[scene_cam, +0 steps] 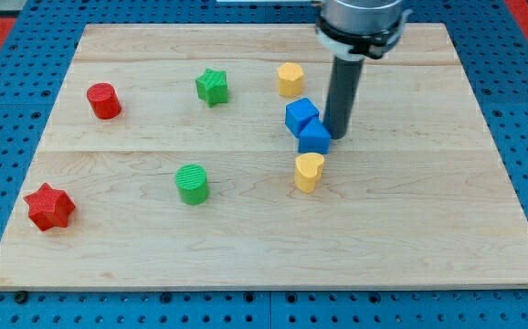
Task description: Nudge the yellow heart left a bit
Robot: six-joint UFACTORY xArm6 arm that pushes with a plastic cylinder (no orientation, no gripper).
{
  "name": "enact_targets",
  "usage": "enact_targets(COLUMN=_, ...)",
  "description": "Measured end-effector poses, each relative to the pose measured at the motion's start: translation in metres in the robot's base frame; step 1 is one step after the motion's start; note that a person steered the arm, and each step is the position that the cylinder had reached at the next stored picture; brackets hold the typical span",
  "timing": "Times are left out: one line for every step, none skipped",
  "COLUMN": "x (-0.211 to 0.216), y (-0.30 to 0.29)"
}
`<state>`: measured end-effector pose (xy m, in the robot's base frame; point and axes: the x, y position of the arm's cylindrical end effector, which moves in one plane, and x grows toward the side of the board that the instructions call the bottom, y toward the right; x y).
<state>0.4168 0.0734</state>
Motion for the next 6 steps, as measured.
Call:
enact_targets(x=0.000, y=0.001)
enact_targets(x=0.000, y=0.062)
enact_targets(x=0.029, y=0.091)
enact_targets(x=0.084, y=0.075)
enact_targets(x=0.099, y=-0.004)
enact_targets(x=0.088, y=-0.086)
